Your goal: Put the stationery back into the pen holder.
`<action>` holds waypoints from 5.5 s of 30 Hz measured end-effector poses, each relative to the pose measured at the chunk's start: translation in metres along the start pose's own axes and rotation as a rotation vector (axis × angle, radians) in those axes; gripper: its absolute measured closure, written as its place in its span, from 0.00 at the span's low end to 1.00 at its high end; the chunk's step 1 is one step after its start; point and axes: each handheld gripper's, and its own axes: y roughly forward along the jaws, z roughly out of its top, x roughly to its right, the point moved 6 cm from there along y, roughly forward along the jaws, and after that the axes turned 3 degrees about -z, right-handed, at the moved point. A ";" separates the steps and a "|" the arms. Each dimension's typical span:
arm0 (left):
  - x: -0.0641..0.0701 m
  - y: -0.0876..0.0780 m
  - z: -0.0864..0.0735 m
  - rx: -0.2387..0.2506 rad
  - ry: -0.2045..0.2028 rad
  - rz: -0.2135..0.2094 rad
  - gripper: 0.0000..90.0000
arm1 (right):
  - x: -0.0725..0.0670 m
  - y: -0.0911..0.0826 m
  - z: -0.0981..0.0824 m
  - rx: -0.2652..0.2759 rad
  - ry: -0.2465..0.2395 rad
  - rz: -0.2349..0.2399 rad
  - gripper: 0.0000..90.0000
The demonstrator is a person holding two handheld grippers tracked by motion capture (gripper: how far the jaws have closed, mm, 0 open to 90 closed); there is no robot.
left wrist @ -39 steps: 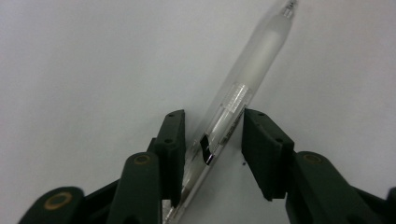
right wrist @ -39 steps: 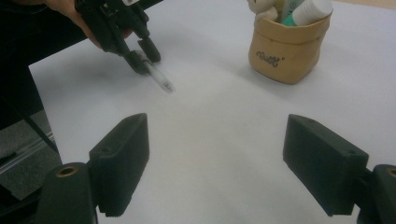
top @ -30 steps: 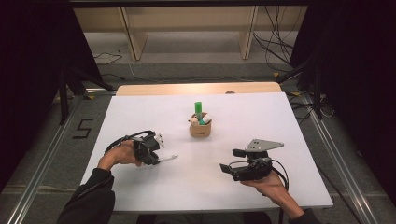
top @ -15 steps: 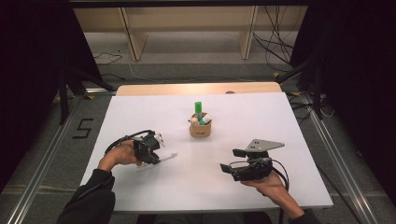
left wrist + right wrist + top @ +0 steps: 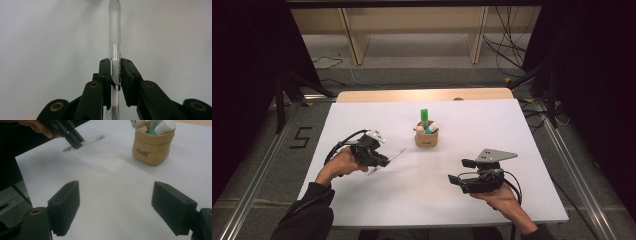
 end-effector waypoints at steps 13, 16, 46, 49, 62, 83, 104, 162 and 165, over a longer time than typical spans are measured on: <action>0.012 -0.008 0.024 0.225 -0.078 -0.014 0.88 | 0.004 -0.002 0.004 0.045 0.044 -0.009 0.25; 0.017 -0.005 0.028 0.266 -0.087 0.001 0.88 | 0.005 -0.003 0.005 0.060 0.062 -0.009 0.24; 0.087 0.022 0.048 0.529 -0.110 0.015 0.88 | -0.013 0.042 0.056 0.170 0.226 0.164 0.45; 0.089 0.022 0.048 0.530 -0.107 0.012 0.88 | -0.013 0.045 0.058 0.179 0.272 0.202 0.51; 0.100 0.022 0.053 0.538 -0.072 0.006 0.88 | -0.015 0.056 0.058 0.175 0.310 0.230 0.68; 0.108 0.021 0.053 0.479 -0.049 -0.008 0.48 | -0.013 0.052 0.059 0.196 0.350 0.253 0.89; 0.068 -0.019 0.006 0.498 -0.108 0.141 0.27 | 0.046 0.023 0.103 0.343 0.240 -0.044 0.89; 0.059 -0.015 -0.015 0.471 -0.135 0.212 0.21 | 0.064 0.117 0.109 0.166 0.027 -0.253 0.89; 0.058 -0.015 -0.015 0.473 -0.135 0.214 0.21 | 0.065 0.122 0.103 0.142 0.029 -0.262 0.89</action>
